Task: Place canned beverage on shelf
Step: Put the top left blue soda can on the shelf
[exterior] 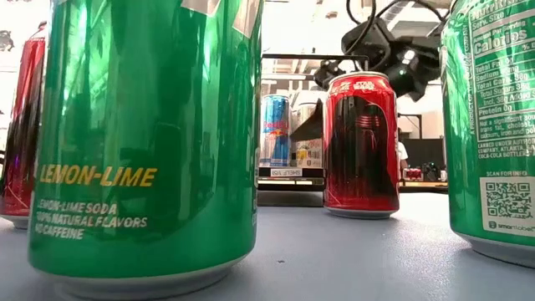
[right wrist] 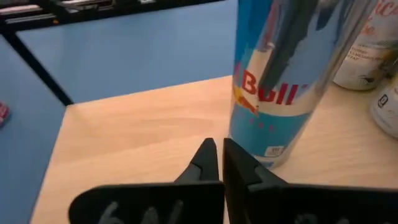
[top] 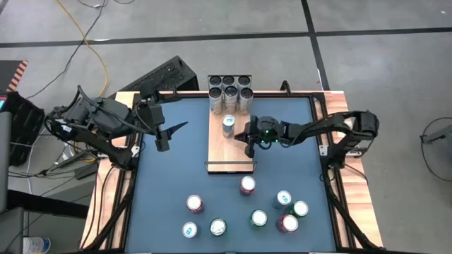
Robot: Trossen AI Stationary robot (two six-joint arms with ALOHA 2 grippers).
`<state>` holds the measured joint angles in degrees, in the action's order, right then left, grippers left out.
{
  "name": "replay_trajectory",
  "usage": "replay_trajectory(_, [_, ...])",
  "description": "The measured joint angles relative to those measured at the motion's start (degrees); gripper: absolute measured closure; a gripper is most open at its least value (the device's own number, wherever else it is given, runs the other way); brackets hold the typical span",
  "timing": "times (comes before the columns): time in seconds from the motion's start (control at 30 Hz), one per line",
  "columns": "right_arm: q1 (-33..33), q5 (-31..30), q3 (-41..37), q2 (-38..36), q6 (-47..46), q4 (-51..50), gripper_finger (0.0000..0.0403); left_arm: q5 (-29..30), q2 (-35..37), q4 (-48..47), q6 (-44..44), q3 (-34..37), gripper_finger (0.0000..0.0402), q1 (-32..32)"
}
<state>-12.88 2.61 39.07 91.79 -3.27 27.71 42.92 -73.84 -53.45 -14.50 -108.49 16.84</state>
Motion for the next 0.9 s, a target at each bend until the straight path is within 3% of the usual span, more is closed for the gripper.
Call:
replay_trajectory(0.33, [-2.62,-0.16,0.26,6.46,-0.36,8.35,0.04,0.95,0.02,-0.39,0.09,0.0,0.0097,0.0])
replay_trajectory(0.9, [-5.87,2.15,9.82,11.77,3.77,4.15,0.0403,1.42,0.02,-1.18,1.85,0.02,0.0097,0.0])
